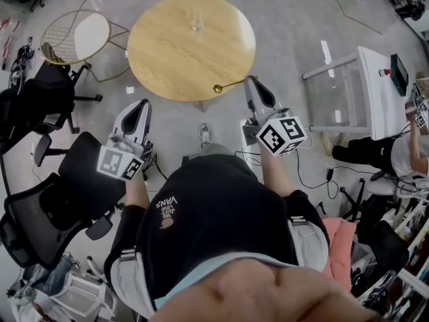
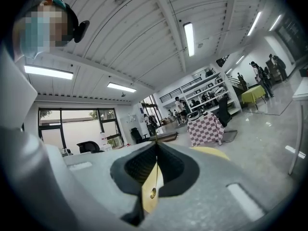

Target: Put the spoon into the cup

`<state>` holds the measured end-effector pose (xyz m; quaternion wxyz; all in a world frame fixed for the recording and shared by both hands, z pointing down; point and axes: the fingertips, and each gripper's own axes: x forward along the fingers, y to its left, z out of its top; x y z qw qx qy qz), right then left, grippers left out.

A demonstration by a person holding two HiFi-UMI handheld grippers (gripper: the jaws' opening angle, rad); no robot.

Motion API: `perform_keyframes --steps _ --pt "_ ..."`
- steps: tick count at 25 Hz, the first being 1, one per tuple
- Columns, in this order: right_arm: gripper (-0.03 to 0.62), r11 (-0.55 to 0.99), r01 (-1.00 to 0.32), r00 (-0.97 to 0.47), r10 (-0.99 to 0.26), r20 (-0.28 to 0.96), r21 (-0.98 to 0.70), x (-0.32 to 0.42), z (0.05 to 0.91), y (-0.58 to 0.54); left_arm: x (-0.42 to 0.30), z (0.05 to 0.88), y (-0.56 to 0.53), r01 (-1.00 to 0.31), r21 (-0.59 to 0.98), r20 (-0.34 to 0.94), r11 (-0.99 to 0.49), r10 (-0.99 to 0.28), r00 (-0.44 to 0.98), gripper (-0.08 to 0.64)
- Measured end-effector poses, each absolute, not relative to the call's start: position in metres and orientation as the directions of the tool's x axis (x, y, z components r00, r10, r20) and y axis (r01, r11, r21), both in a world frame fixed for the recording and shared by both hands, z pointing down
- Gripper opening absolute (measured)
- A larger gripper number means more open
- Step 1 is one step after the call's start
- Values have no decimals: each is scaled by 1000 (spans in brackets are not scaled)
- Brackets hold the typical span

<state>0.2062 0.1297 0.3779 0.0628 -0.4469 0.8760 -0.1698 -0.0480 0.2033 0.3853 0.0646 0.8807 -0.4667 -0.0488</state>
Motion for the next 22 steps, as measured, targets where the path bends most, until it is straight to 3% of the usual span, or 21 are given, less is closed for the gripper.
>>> perform_keyframes --steps 22 --pt "0 619 -697 -680 -731 57 -362 188 388 3 -40 390 79 -838 155 -16 -523 -850 527 3"
